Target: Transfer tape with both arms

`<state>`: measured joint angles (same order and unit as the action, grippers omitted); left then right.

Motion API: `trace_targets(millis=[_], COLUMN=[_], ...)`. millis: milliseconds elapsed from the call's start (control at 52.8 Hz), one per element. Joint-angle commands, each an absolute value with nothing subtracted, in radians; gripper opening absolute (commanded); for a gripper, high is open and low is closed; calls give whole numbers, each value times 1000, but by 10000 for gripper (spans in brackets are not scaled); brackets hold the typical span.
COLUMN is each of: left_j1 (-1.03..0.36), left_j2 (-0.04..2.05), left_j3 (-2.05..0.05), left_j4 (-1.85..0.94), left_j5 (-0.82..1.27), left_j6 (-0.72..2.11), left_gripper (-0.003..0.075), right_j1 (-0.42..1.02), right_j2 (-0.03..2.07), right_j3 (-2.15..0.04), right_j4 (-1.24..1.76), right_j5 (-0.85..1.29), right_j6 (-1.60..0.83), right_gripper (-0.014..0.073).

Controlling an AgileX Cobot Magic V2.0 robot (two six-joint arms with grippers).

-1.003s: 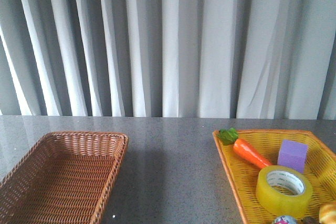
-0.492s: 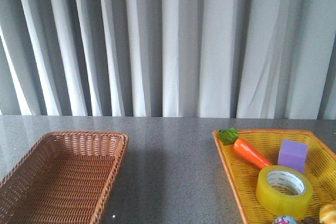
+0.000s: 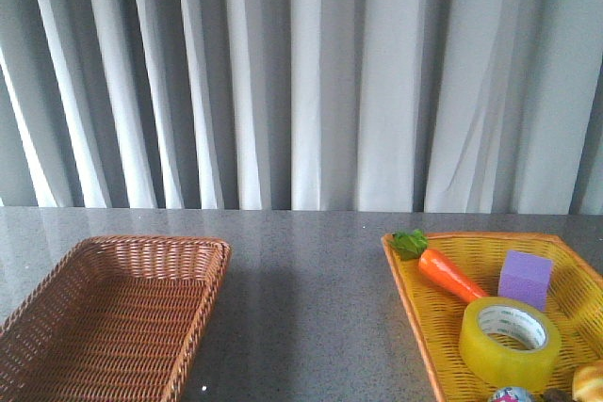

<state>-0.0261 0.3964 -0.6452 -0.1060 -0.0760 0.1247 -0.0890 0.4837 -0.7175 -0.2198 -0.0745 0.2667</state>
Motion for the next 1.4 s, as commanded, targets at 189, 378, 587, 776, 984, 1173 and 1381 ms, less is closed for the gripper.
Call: trace_targets(millis=[189,378,587,776,984,1173,1381], left_j1=[-45,-45,-45,-45,-45,-45,-45], left_j2=[839,933,950,951,978,1063,1145], left_j3=[-990,-1042,-1042,-1042,-1042,-1042,-1042], left_j4=[-118,-117,-107,-106,-86,-86,-90], left_j5=[124,244,225,225,247,353,474], left_j6=[40,-27,-17,-15,-7,-6,-6], left_gripper=[-6,-6,-3,48,324,619,681], right_j1=[-88,-88,-88,-88,-88,-88,-90], right_j2=[878,970,1000,1001,1060,1113,1306], right_j3=[-1080,-1085,-1085,-1085,-1123,-1135,-1341], right_j4=[-196,-199,-136,-99,30,113,70], right_j5=[435,421,419,448,579,581,693], right_j6=[279,278,264,136,-61,-117,-28], right_gripper=[-8,-8,-8,24,287,647,721])
